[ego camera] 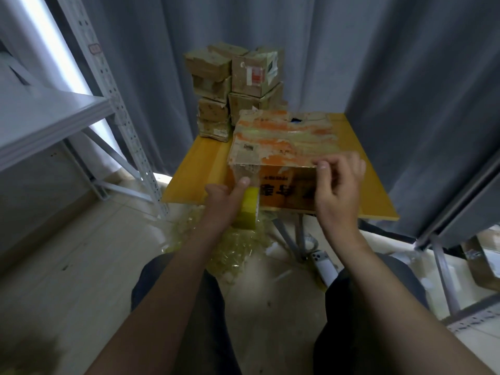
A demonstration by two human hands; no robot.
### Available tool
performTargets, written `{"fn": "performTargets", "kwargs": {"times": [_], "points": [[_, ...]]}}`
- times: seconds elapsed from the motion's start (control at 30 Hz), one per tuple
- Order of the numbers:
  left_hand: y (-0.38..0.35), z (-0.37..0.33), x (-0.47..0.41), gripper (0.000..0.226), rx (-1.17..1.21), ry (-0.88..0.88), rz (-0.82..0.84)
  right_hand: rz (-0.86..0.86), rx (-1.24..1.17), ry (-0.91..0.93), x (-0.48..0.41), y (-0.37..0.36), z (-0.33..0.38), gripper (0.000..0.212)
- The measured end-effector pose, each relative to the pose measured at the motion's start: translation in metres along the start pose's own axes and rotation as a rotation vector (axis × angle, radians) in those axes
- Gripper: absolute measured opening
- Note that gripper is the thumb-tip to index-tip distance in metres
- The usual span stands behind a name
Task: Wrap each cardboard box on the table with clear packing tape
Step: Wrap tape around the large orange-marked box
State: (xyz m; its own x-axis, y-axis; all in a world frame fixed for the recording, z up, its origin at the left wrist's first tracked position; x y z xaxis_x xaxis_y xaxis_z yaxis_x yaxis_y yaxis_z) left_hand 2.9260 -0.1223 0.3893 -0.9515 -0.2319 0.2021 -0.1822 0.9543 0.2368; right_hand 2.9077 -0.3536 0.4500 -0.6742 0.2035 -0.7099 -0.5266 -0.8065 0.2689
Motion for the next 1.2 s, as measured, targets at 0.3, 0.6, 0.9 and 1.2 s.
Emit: {"fn": "performTargets", "kwargs": {"times": [0.3, 0.6, 0.9, 1.2], "points": [[0.025, 0.034, -0.012, 0.041, -0.124, -0.206, 0.052, 0.218, -0.149, -0.8, 0.04, 0.001, -0.074, 0.037], [0.033, -0.017, -0.008, 0.038, -0.002, -0.39, -0.078, 0.155, -0.293, -0.748, 0.019, -0.003, -0.048, 0.046], [0.042, -0.122, -0.022, 0.046, 0.256, -0.283, -0.083, 0.069, -0.365, -0.572, -0.061, 0.003, -0.01, 0.055], [0.034, -0.167, -0.067, 0.034, 0.374, -0.026, 0.028, 0.22, -0.233, -0.579, -0.127, -0.026, -0.005, 0.051]]}}
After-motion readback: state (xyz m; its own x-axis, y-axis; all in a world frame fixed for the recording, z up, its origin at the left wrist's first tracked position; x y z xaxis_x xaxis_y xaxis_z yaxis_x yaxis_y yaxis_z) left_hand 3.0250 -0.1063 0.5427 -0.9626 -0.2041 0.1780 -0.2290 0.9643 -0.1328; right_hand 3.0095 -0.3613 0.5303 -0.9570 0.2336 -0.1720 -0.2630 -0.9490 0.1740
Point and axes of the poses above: each hand's wrist, its own x-axis away from the middle knuckle, its own y-axis out of the back of the hand, z = x × y, the point moved 5 cm from there along -x, towards the middle knuckle, and after that the axes turned 2 degrees about z, right-handed, at the moved point
